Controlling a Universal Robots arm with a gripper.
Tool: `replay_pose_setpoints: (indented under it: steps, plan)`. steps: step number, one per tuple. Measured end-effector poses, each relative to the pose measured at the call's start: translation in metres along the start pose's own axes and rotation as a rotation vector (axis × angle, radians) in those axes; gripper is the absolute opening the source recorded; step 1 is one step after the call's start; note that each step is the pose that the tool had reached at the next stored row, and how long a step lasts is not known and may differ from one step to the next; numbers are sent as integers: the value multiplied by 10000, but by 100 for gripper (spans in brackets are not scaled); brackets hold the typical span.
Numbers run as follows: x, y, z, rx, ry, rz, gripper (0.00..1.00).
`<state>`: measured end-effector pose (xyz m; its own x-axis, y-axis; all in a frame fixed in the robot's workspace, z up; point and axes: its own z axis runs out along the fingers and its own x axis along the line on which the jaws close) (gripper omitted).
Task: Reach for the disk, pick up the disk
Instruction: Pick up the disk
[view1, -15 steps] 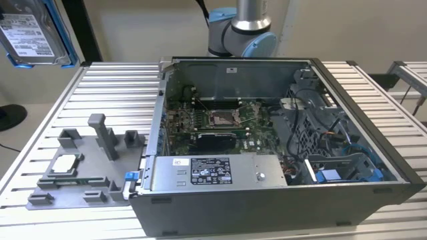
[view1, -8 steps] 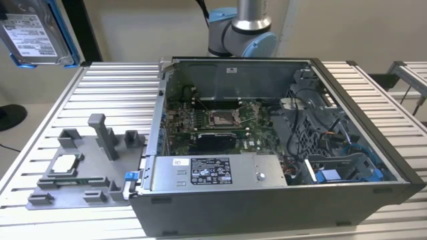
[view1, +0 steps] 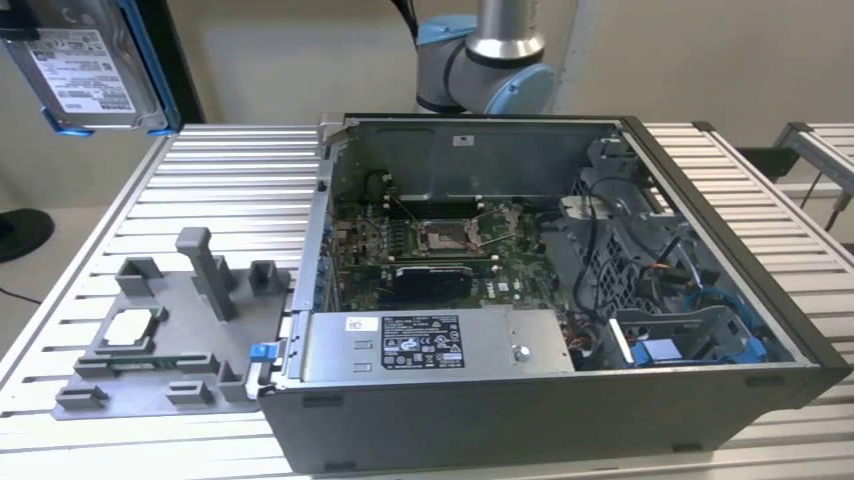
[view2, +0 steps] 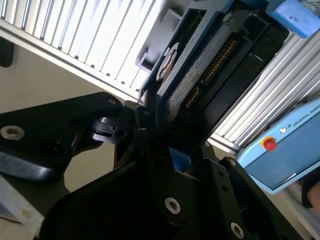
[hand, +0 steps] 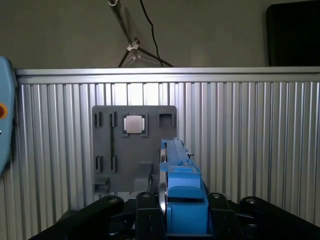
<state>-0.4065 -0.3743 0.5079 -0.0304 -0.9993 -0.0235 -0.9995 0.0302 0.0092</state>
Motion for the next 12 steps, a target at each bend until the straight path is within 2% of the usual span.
replay_pose_setpoints:
  steps: [12]
  plan:
    - [-9, -304, -3, 0, 0, -3, 0]
